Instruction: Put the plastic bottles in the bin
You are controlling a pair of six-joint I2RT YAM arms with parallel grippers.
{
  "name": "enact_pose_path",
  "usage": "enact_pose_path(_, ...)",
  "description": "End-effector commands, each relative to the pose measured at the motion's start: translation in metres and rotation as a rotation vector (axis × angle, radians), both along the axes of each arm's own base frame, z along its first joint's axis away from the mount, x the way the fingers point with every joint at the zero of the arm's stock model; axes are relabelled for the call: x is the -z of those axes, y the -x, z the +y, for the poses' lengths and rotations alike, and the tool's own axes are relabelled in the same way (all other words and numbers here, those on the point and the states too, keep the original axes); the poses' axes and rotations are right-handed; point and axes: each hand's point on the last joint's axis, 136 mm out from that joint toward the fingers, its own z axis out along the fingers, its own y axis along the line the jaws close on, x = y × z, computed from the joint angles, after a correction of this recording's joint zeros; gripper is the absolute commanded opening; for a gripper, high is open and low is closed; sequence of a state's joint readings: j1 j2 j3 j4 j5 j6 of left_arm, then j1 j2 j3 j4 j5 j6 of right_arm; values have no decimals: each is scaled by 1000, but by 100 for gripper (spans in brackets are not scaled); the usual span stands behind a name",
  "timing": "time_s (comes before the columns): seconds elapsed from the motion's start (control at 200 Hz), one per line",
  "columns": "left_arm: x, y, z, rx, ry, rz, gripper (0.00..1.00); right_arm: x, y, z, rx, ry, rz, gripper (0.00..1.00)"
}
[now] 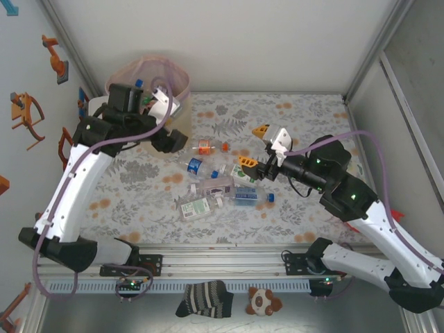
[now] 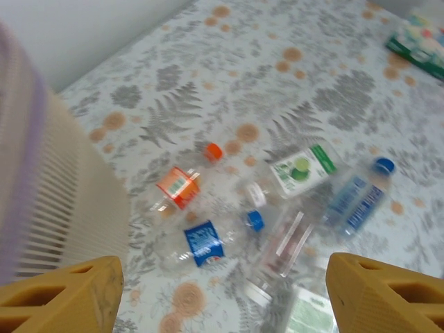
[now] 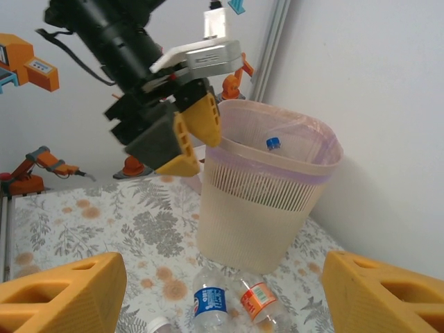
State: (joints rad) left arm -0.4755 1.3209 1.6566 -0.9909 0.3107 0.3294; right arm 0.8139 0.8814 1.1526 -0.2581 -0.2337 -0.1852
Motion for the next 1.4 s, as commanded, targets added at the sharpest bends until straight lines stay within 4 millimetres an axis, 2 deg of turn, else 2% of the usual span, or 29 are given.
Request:
enact_pose_path(0.0,33,38,-1,125,-79,74,76,1,-2,0,7,10,-18,74)
enact_pose_path(0.22,91,72,-3,221,-125,145,75,1,-2,1,0,10,-18,74)
enact_pose_path(0.381,136,94,-11,278,-142,184,75,2,-2,1,1,10,-16,74)
enact_pose_path(0.506,161,95,-16,254,-163,164,77,1,0,0,2,6,-20,74)
enact_pose_path(0.676,203,108,-16,266,-235,219,80,1,0,-1,4,2,-20,74)
enact_pose_path(0.826,237,105,-4,264,-377,218,83,0,0,-1,3,1,-21,73)
enact_pose_path(0.951,257,97,3,263,-471,216,85,0,1,-1,-1,0,-21,73)
enact_pose_path(1.197,283,103,-10,312,-475,330,84,8,-3,-1,14,14,-13,73)
enact_pose_path(1.397,303,113,-5,339,-517,409,86,11,-8,-3,43,23,-4,73)
